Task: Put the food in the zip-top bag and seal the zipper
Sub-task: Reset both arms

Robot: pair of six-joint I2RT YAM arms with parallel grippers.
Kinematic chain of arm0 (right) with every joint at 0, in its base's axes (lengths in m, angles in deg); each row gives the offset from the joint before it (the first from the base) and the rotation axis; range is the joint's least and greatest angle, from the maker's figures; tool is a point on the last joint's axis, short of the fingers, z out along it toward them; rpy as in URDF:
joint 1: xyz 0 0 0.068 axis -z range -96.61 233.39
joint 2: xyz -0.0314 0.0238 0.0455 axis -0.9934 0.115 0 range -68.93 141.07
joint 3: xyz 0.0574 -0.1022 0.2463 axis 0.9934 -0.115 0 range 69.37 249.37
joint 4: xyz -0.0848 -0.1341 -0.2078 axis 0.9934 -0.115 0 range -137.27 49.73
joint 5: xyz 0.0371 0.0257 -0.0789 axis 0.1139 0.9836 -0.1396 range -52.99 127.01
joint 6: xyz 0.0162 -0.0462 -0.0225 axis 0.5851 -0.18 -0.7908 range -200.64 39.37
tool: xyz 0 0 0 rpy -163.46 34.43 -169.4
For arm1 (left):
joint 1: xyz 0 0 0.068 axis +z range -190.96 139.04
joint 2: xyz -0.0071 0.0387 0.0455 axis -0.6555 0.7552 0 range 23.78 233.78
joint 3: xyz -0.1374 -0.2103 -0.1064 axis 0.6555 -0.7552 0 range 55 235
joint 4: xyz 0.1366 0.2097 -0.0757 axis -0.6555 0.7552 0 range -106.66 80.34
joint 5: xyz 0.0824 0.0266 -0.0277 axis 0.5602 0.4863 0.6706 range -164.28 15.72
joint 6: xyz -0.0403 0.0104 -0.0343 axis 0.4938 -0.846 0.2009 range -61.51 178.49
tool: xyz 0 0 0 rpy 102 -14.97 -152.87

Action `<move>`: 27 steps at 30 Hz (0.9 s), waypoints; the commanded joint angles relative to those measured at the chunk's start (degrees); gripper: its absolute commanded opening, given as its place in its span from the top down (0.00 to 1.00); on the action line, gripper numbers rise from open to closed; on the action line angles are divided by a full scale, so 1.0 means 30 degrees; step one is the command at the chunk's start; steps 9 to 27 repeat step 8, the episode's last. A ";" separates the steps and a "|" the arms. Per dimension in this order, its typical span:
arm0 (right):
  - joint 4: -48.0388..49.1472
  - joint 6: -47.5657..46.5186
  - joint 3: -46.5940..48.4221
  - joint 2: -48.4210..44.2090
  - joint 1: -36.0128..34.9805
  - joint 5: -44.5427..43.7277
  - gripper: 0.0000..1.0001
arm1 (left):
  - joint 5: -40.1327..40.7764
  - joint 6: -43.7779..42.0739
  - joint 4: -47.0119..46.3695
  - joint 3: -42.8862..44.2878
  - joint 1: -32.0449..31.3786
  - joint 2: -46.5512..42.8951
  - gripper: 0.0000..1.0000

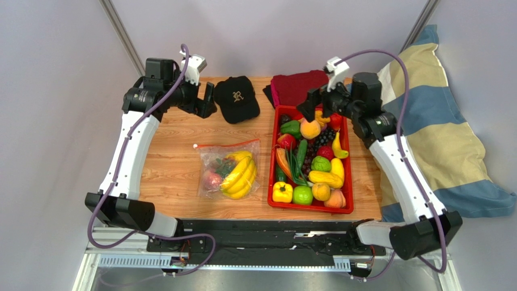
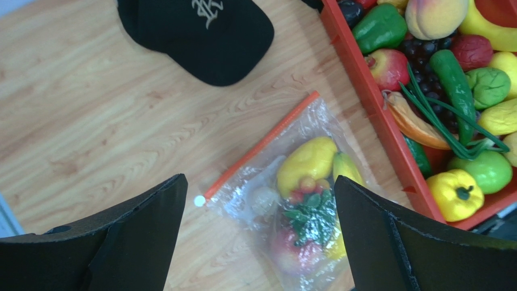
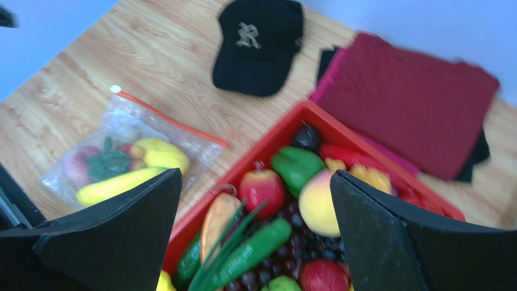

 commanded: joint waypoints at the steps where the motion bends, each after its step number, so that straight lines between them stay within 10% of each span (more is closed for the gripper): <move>1: -0.1282 0.0919 -0.2142 -0.1474 0.2221 -0.0181 0.02 | -0.0487 0.1870 0.0994 0.0224 0.0324 0.0112 0.01; 27: -0.1635 0.1095 -0.4546 -0.3849 0.4454 -0.0562 0.02 | -0.0810 0.2194 -0.0061 -0.2119 0.0910 -0.0327 0.01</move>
